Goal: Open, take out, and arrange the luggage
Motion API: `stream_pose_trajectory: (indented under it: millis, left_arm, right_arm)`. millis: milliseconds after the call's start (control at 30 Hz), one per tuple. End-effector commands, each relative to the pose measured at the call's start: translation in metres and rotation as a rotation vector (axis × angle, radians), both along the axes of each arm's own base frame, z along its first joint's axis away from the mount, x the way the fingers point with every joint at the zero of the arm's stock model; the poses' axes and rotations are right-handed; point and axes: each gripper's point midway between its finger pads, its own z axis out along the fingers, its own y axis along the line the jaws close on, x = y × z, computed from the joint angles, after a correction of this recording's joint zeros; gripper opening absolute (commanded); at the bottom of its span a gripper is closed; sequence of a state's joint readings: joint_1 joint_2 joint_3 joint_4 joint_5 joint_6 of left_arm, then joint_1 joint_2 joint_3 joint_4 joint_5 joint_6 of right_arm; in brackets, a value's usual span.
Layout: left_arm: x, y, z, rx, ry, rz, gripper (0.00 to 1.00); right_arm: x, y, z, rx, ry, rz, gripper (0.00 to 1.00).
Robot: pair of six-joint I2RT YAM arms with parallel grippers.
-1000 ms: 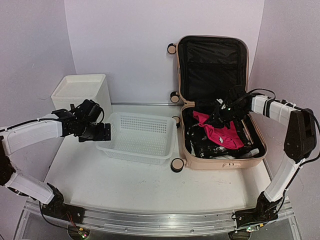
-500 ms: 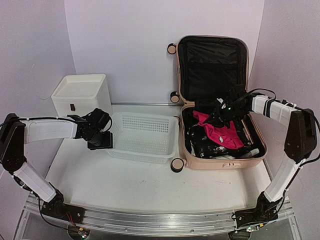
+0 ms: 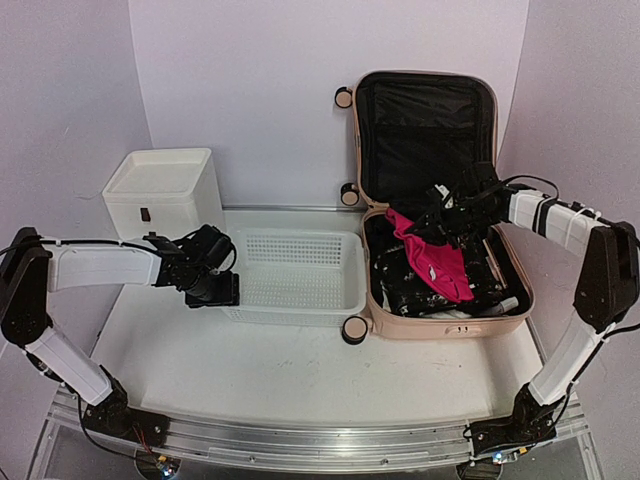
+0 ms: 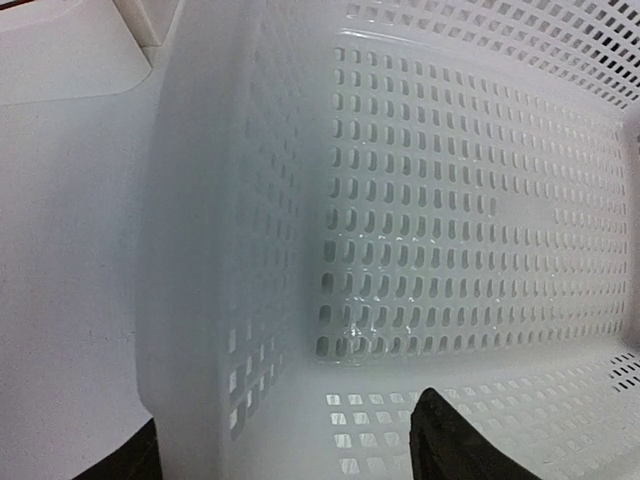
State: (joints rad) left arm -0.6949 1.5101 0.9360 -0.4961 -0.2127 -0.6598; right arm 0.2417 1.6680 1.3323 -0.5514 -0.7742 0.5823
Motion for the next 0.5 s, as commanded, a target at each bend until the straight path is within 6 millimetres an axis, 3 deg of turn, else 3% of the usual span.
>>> stream_pose_trajectory:
  millis: [0, 167, 300, 467]
  left_arm:
    - [-0.005, -0.023, 0.021, -0.072, -0.046, -0.085, 0.77]
    - [-0.006, -0.022, 0.042, -0.093, -0.079, -0.101, 0.85]
    - [-0.006, -0.008, 0.054, -0.126, -0.095, -0.062, 0.9]
    - [-0.004, 0.009, 0.049, -0.174, -0.094, -0.018, 0.86]
  right_arm:
    - [0.0, 0.031, 0.045, 0.092, -0.118, 0.098, 0.0]
    - [-0.005, 0.064, 0.045, 0.094, -0.128, 0.173, 0.0]
    - [-0.009, 0.094, 0.043, 0.083, -0.138, 0.224, 0.0]
    - [-0.016, 0.137, 0.038, 0.074, -0.16, 0.286, 0.0]
